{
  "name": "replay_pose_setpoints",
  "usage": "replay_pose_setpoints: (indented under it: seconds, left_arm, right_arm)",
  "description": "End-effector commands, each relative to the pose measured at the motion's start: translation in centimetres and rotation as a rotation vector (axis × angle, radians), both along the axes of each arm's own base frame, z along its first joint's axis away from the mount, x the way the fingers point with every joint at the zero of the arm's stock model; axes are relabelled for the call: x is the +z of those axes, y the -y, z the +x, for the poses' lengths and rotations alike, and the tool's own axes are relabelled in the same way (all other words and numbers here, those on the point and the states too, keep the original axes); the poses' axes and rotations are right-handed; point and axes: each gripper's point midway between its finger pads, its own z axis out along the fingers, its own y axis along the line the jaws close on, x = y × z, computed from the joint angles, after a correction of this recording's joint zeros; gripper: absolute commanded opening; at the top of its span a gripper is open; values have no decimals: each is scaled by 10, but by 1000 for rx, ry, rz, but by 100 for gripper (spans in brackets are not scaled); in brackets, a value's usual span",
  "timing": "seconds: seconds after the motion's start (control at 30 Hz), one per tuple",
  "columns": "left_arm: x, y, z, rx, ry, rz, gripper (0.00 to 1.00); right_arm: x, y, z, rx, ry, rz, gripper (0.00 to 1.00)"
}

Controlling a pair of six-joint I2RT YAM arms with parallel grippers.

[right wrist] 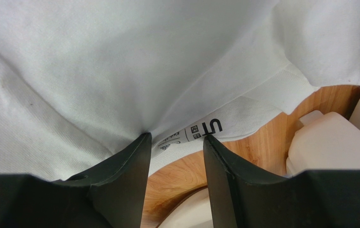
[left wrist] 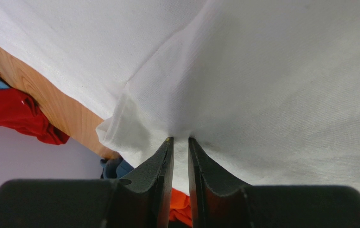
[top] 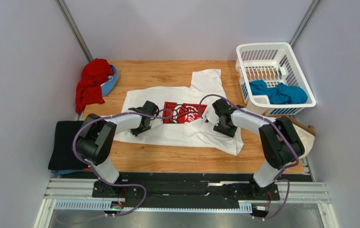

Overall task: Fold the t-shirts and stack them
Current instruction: Fold the tshirt

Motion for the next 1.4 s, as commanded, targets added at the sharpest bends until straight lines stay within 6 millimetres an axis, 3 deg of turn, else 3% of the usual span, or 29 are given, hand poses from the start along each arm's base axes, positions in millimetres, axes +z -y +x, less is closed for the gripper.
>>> replay_pose_setpoints:
  seconds: [0.0, 0.3, 0.57, 0.77, 0.93, 1.13, 1.2, 1.23, 1.33, 1.37]
  left_arm:
    - [-22, 0, -49, 39, -136, -34, 27]
    - [-24, 2, -74, 38, -174, -31, 26]
    - [-21, 0, -93, 53, -190, -43, 26]
    - [1, 7, -74, 31, -96, -81, 28]
    - [38, 25, -51, -14, 20, -176, 36]
    - [98, 49, -16, -70, 216, -303, 47]
    - [121, 55, 3, -82, 324, -332, 51]
    - [130, 54, 11, -88, 369, -324, 55]
    - [153, 57, 42, -91, 477, -353, 62]
    - [150, 57, 51, -79, 469, -352, 63]
  right_arm:
    - [-9, 2, -35, -13, -100, 18, 50]
    - [-3, 10, -60, -10, -134, 18, 51]
    - [9, 14, -60, -4, -104, 6, 51]
    - [19, 7, -53, -18, -80, 36, 51]
    - [45, 1, -43, -29, -14, 75, 54]
    - [105, -15, -7, -52, 162, 161, 59]
    - [129, -21, 14, -70, 251, 193, 77]
    - [139, -24, 30, -82, 310, 213, 80]
    - [168, -33, 77, -134, 432, 307, 82]
    - [159, -31, 92, -171, 422, 310, 82]
